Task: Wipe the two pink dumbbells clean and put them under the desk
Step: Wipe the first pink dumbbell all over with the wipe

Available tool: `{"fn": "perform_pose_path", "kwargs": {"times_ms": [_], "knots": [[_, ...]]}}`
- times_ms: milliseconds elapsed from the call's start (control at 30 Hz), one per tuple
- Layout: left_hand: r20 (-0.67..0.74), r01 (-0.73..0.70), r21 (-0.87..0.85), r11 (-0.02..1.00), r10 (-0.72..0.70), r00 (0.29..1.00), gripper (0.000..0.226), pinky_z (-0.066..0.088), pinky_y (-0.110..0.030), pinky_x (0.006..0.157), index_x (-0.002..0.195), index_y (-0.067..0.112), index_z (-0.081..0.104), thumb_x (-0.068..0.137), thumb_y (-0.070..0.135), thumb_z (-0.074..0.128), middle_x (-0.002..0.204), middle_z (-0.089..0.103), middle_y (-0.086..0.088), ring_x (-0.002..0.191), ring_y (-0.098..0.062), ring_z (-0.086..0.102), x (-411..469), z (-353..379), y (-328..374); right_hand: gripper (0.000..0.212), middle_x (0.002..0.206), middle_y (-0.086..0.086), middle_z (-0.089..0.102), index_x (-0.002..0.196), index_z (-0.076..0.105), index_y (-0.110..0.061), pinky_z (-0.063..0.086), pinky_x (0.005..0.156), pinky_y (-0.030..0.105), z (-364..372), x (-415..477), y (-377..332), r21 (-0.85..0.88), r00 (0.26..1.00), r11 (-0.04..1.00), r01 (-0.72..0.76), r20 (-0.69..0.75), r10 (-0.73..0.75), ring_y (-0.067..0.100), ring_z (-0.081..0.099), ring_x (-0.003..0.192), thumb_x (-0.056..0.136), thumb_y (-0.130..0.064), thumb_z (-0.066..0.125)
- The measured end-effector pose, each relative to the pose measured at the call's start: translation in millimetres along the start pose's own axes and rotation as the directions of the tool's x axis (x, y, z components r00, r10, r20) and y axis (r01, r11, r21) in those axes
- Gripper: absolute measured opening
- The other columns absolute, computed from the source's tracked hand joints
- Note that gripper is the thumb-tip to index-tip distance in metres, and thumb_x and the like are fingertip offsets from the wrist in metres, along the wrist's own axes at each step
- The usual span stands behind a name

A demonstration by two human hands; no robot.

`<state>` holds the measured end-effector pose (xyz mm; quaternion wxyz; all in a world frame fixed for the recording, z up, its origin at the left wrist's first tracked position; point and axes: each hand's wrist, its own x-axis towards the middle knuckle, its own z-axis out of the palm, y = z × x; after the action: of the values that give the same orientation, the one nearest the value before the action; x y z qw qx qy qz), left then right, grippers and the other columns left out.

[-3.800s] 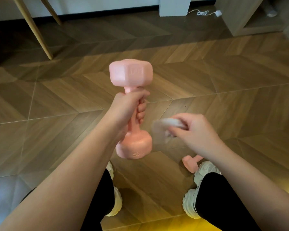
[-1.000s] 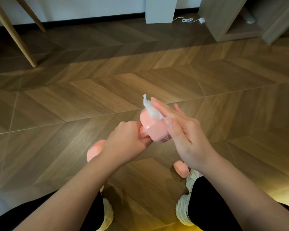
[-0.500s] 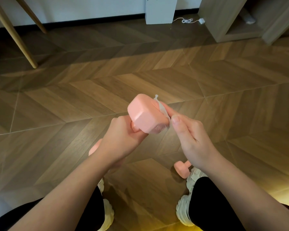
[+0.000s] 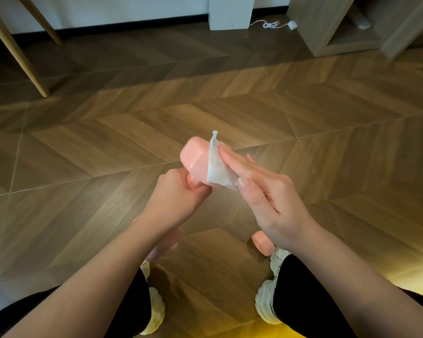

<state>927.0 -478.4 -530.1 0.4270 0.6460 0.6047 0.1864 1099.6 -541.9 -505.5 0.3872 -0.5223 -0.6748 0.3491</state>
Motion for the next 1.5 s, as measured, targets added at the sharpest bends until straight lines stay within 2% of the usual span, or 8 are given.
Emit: {"fn": "perform_pose_path", "kwargs": {"times_ms": [100,267,633,800,1000,1200,1300,1500], "knots": [[-0.037,0.008,-0.101,0.995,-0.012,0.999,0.042,0.029,-0.029,0.051,0.055,0.017,0.039,0.082,0.029,0.069,0.043,0.033,0.008,0.051,-0.016,0.031,-1,0,-1,0.051,0.152,0.000,0.044,0.146,0.044,-0.009,0.028,0.119,0.044,-1,0,5,0.010,0.999,0.999,-0.049,-0.019,0.049,0.008,0.036,0.143,0.103,-0.032,0.031],[0.045,-0.158,0.014,0.987,0.157,0.987,0.043,0.029,-0.030,0.052,0.065,0.004,0.054,0.077,0.042,0.071,0.051,0.042,-0.002,0.054,-0.015,0.033,-9,-2,-2,0.057,0.144,0.000,0.055,0.144,0.049,-0.014,0.040,0.110,0.027,-2,6,6,0.108,0.988,0.983,-0.148,-0.019,0.151,0.010,0.048,0.135,0.099,-0.045,0.032],[0.027,-0.045,0.024,0.999,0.044,0.999,0.051,0.023,-0.020,0.041,0.051,0.019,0.031,0.085,0.023,0.070,0.038,0.031,0.007,0.044,-0.011,0.027,-5,2,4,0.047,0.150,0.000,0.047,0.142,0.050,-0.008,0.029,0.117,0.052,-1,-2,7,0.050,0.999,0.999,-0.005,-0.047,0.007,0.012,0.038,0.142,0.104,-0.028,0.032],[0.127,-0.121,0.080,0.989,0.111,0.986,0.040,0.028,-0.028,0.049,0.058,0.012,0.047,0.083,0.033,0.070,0.048,0.039,0.007,0.050,-0.012,0.033,-13,7,0,0.057,0.124,-0.013,0.065,0.127,0.064,-0.007,0.042,0.095,0.033,0,3,14,0.068,0.985,0.985,-0.156,-0.067,0.160,0.000,0.059,0.110,0.099,-0.045,0.033],[0.151,-0.084,0.205,0.975,0.054,0.987,0.042,0.031,-0.029,0.049,0.055,0.018,0.041,0.086,0.032,0.065,0.050,0.043,0.005,0.051,-0.014,0.041,-9,5,2,0.044,0.148,0.002,0.050,0.140,0.050,-0.009,0.026,0.118,0.054,4,2,4,0.113,0.999,0.993,-0.019,-0.037,0.023,0.013,0.039,0.142,0.102,-0.026,0.035],[0.066,0.022,0.013,1.000,-0.023,0.998,0.035,0.034,-0.023,0.048,0.057,0.014,0.045,0.083,0.025,0.066,0.044,0.040,0.009,0.048,-0.015,0.039,-3,4,2,0.047,0.149,0.002,0.049,0.142,0.049,-0.008,0.029,0.117,0.053,0,-5,10,0.067,0.997,0.998,-0.006,-0.075,0.011,0.013,0.040,0.142,0.103,-0.028,0.032],[0.044,-0.010,-0.033,0.999,0.012,0.999,0.039,0.031,-0.026,0.050,0.056,0.016,0.042,0.084,0.024,0.069,0.045,0.037,0.009,0.049,-0.014,0.034,-3,2,3,0.051,0.146,0.003,0.052,0.141,0.050,-0.005,0.035,0.115,0.046,1,-2,15,0.125,0.993,0.990,-0.065,-0.094,0.077,0.012,0.044,0.139,0.102,-0.032,0.032],[0.132,-0.201,0.187,0.962,0.178,0.975,0.042,0.027,-0.031,0.050,0.055,0.020,0.038,0.084,0.032,0.067,0.049,0.038,0.005,0.054,-0.022,0.035,-14,-7,10,0.055,0.131,0.000,0.065,0.137,0.056,-0.009,0.042,0.102,0.020,4,2,16,0.293,0.976,0.939,-0.179,-0.067,0.207,0.009,0.056,0.127,0.100,-0.042,0.033]]}}
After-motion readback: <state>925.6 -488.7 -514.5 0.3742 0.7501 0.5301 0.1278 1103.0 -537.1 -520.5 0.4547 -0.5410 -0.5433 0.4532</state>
